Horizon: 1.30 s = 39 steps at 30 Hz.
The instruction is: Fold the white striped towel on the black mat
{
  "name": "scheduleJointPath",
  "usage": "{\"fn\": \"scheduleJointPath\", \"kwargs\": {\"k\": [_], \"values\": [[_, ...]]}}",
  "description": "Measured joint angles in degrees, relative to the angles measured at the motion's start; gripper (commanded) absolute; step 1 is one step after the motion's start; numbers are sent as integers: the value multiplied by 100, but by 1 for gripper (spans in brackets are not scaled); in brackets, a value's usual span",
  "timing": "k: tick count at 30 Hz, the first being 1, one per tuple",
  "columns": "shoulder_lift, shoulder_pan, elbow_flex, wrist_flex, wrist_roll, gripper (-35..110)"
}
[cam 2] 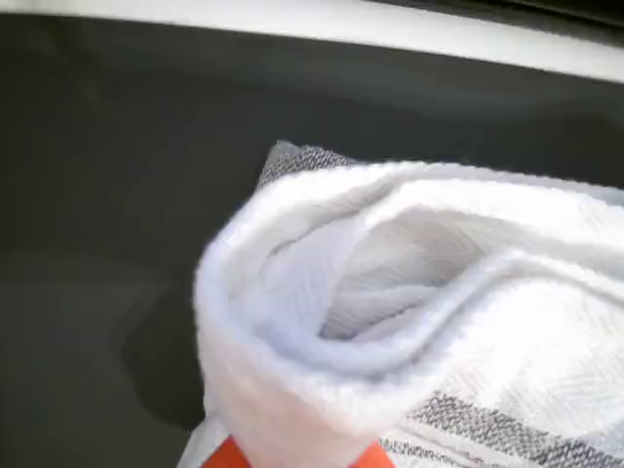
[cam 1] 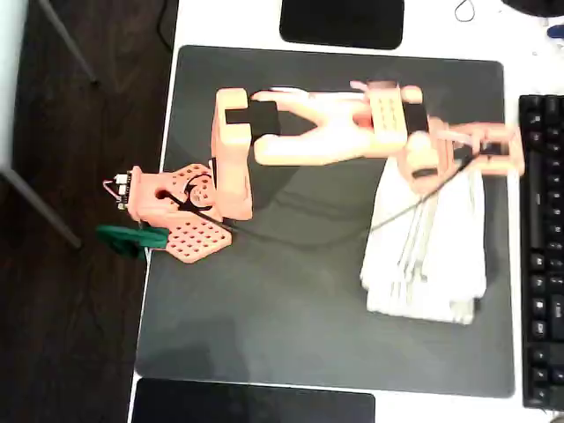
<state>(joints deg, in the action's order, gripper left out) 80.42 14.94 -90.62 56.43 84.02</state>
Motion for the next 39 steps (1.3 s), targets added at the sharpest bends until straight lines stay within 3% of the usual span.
{"fn": "scheduleJointPath", "kwargs": {"k": [5,10,20,29,39], "values": [[-9,211,26,0,-88,11],[378,0,-255,-149,-62,10],[3226,-633,-3059,-501,-70,0],[5546,-870,-5616,-747,-44,0],[7400,-1046,-6917,-387,-26,0]]}}
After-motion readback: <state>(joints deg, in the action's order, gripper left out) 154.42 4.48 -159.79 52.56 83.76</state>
